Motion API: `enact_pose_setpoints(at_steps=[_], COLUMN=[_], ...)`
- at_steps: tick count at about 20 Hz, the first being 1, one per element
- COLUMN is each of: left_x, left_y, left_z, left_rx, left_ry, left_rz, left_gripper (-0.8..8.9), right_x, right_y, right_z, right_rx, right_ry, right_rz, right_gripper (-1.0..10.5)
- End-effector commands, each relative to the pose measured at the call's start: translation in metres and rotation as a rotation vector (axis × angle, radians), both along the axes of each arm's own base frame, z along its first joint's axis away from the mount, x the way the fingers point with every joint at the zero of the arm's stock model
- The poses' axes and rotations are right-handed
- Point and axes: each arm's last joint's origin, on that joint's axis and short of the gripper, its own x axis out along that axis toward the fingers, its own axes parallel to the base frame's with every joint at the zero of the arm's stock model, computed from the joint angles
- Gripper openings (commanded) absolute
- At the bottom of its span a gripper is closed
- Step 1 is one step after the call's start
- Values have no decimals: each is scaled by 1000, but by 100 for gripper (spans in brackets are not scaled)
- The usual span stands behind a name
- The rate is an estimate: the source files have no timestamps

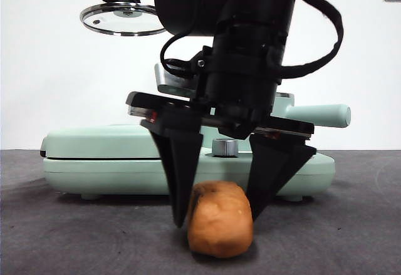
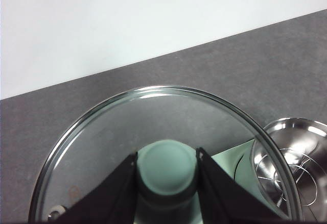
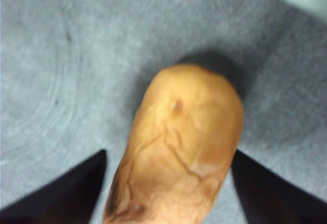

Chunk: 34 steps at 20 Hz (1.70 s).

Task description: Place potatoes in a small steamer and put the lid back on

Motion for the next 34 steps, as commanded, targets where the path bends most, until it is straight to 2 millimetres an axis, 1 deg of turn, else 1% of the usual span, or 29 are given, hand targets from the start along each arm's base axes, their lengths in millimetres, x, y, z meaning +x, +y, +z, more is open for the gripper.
enact_pose_setpoints(at_steps=[1,3,5,7,8,10,12,13,14,15,17,19,21,22,26,29,32,34], left_x=[1,1,1,1,1,2,3,4,4,4,4,4,4,4,4,4,4,4], left_y=[-1,-1,-1,-1,-1,2,5,7,8,8,8,8,8,7,7,7,7,7], left_z=[11,11,11,11,11,11,11,11,11,11,11,11,11,11,11,11,11,11], left_rx=[-21,-21,-21,-19,-19,-18,-18,-19,-19,-19,-19,-19,-19,-19,-18,-18,-18,-18], left_ry=[-56,-55,-55,-56,-56,-57,-57,-57,-57,-56,-57,-56,-56,-56,-56,-56,-55,-55], left_rz=[-1,-1,-1,-2,-1,8,17,22,24,24,24,24,24,23,23,23,23,23], left_gripper=[21,21,21,21,21,21,21,21,21,21,21,21,21,21,21,21,21,21], right_x=[1,1,1,4,8,20,36,46,55,66,87,108,129,136,163,180,196,200], right_y=[7,7,7,6,6,4,0,-4,-8,-15,-32,-48,-63,-67,-75,-76,-73,-71], right_z=[1,2,3,13,23,49,79,97,110,126,149,164,169,169,159,145,123,110], right_rx=[21,21,19,-2,-14,-14,14,37,60,85,107,129,126,126,123,127,88,61], right_ry=[-14,-13,-11,0,0,-22,-66,-102,-139,-192,-286,-351,-380,-386,-378,-328,-265,-224], right_rz=[2,0,0,7,20,46,55,49,41,28,-15,-57,-100,-109,-136,-131,-119,-107], right_gripper=[220,165,160,160,160,160,160,160,160,161,161,162,165,170,170,170,170,170])
